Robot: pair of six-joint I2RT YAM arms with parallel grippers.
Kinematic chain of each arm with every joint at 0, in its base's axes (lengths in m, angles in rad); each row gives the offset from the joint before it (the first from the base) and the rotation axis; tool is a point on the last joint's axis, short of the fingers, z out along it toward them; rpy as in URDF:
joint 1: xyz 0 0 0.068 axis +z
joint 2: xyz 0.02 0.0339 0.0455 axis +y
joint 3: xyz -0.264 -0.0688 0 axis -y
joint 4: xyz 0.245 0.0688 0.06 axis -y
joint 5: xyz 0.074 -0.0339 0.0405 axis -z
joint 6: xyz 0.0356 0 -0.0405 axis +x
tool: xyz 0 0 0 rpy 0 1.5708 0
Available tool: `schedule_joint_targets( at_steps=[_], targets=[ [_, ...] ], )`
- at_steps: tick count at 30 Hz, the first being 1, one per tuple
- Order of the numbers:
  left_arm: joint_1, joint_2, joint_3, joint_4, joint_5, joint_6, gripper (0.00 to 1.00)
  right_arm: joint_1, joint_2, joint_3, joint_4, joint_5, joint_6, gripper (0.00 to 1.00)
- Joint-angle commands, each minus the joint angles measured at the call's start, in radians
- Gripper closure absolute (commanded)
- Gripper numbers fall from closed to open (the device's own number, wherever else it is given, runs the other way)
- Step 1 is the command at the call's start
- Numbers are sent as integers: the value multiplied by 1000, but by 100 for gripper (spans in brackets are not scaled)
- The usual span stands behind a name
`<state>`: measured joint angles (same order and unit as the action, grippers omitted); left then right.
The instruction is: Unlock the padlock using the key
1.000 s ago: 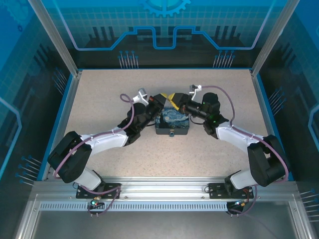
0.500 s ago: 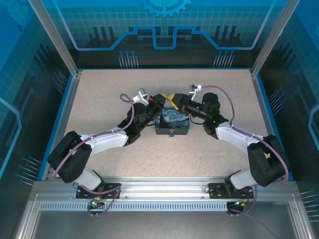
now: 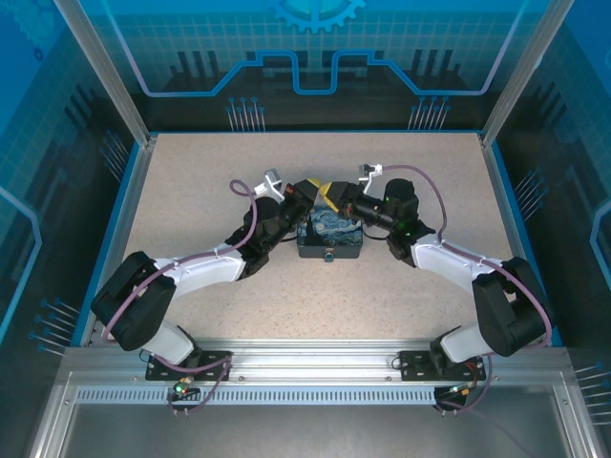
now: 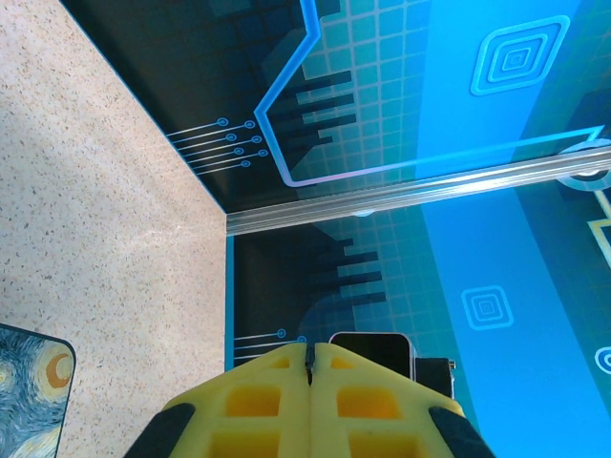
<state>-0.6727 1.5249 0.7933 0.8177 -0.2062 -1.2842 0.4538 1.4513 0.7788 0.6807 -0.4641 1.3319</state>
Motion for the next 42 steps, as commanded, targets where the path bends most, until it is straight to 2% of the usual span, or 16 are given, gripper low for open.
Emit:
schedule_joint_targets(
  at_steps=[1,28,42],
  targets=[
    [-8,-12,5,40,-24,8,100,12,-14,-1,-1,4,-23,74],
    [-8,-32,-19,20,-24,2,100,-5,-20,15,-23,13,-27,75],
    [-13,-28,-26,27,-24,2,100,-8,-33,14,-33,12,-33,86]
  ],
)
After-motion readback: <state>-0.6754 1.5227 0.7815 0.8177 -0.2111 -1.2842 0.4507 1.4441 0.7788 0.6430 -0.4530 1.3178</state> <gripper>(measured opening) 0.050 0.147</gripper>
